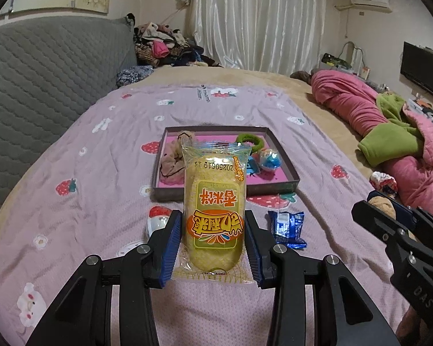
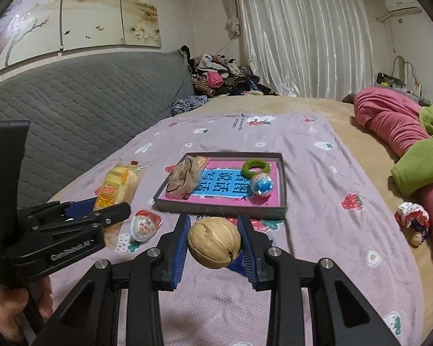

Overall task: Organize objects
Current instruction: 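Lift the cake pack and walnut with both grippers and carry them over the tray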

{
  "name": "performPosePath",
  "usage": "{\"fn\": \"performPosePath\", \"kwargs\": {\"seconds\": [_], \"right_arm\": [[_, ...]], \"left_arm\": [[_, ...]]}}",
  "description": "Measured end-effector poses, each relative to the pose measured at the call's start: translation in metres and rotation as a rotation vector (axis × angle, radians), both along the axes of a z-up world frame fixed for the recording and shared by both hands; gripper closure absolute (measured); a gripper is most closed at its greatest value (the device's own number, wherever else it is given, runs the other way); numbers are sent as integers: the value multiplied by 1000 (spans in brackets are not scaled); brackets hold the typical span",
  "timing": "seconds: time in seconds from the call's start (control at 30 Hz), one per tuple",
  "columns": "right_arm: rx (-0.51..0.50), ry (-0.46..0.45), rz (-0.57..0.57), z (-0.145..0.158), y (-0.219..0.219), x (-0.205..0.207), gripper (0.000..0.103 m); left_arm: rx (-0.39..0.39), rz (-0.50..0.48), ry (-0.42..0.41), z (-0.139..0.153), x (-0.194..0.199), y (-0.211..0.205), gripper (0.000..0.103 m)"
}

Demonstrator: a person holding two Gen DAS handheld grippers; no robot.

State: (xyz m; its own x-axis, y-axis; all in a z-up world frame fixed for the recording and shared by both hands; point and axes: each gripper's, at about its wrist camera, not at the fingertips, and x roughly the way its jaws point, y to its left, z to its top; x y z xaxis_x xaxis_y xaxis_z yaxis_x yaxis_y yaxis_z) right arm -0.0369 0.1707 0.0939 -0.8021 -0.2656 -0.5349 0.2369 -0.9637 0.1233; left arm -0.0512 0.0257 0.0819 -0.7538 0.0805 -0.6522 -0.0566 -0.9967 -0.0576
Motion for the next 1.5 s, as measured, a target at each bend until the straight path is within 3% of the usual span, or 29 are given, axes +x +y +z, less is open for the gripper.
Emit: {"fn": "performPosePath", "kwargs": {"seconds": [0.57,1.5], "right_arm": [[78,15,-51,18,-3,-23,69],[94,49,-46,54,-17,-68,69]], "left_arm": [[-19,-9,26,21,-14,-3,60],[-22,2,49,50,-64,-12,60]]}}
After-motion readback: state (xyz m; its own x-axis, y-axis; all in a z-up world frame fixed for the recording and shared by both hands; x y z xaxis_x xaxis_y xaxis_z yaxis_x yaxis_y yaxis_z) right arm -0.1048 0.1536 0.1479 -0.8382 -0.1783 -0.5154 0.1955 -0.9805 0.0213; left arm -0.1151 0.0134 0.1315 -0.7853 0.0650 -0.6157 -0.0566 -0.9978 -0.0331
